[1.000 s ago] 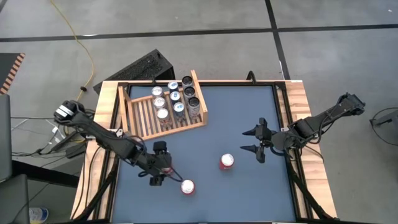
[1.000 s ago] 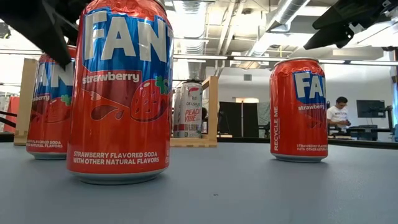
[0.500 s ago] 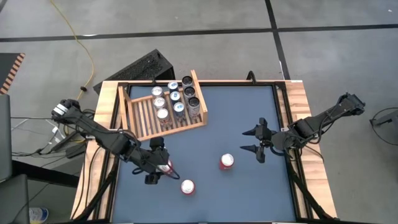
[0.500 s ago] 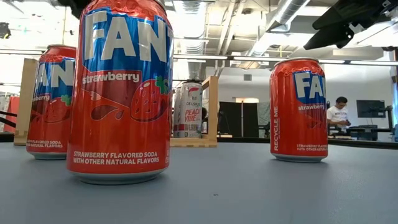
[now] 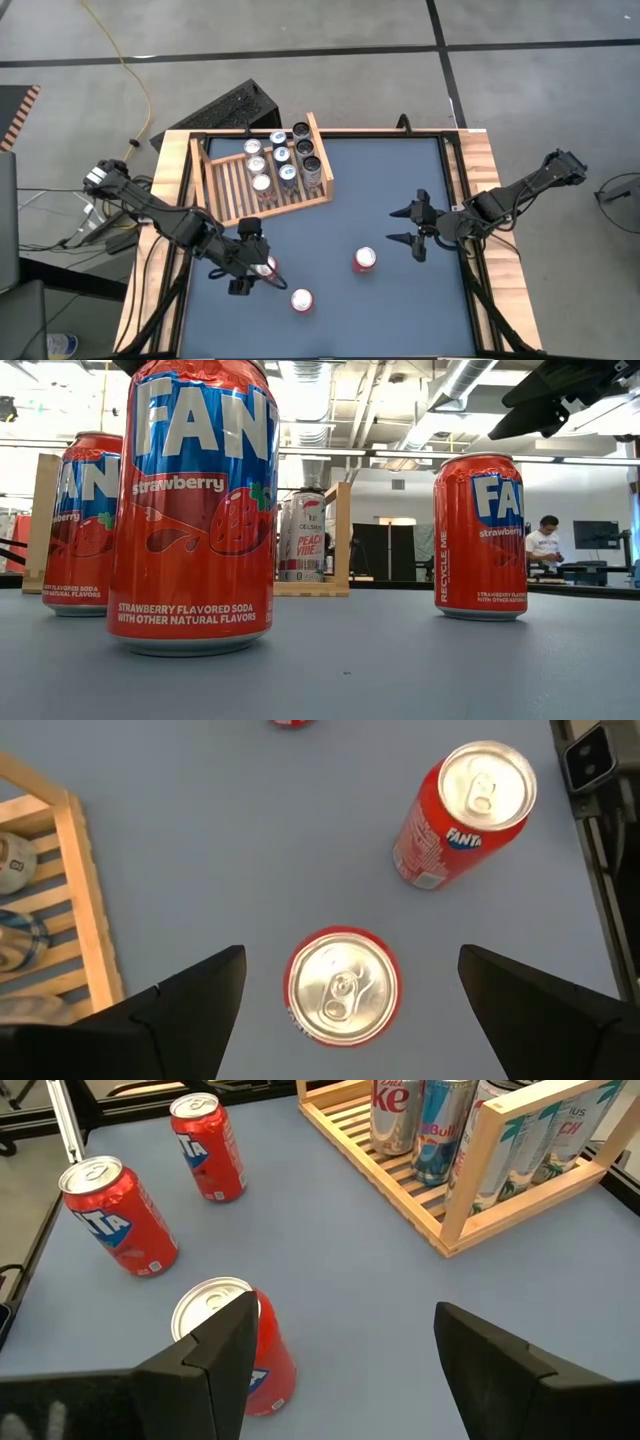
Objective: Place canned beverage on shelf
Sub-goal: Put the top left red soda can on the shelf
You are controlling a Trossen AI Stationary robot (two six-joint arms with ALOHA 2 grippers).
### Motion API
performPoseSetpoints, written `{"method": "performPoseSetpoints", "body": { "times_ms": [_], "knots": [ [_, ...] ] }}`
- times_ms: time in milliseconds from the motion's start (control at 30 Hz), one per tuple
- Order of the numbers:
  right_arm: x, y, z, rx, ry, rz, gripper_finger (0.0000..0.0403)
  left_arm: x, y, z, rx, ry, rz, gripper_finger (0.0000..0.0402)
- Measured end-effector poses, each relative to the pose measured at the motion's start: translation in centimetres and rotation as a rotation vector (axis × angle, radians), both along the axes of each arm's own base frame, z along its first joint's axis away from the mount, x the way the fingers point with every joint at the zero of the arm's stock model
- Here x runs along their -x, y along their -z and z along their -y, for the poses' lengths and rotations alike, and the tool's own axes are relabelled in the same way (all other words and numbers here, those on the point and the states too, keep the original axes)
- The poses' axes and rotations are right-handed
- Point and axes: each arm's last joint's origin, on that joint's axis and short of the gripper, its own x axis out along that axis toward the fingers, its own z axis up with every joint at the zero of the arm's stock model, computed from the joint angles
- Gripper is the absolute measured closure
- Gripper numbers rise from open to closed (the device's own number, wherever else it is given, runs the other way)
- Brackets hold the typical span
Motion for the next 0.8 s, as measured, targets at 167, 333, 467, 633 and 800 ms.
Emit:
{"method": "performPoseSetpoints", "body": {
  "times_ms": [167, 333, 467, 633, 800],
  "knots": [
    [0.0, 0.0, 0.0, 0.001, 0.000, -0.001, 0.0127, -0.1, -0.1, 0.3, 0.020, -0.004, 0.019, 0.0048],
    [0.0, 0.0, 0.0, 0.001, 0.000, -0.001, 0.0127, -1.1, 1.4, 1.2, 0.002, 0.028, -0.031, 0.0049],
    [0.0, 0.0, 0.0, 0.001, 0.000, -0.001, 0.0127, -1.6, 2.9, 1.5, -0.033, 0.028, -0.113, 0.0049],
    [0.0, 0.0, 0.0, 0.001, 0.000, -0.001, 0.0127, -1.9, 3.4, 1.7, -0.020, 0.014, -0.131, 0.0049],
    [0.0, 0.0, 0.0, 0.002, 0.001, 0.000, 0.0127, -2.0, 3.3, 1.5, -0.019, -0.033, -0.122, 0.0049]
  ]
}}
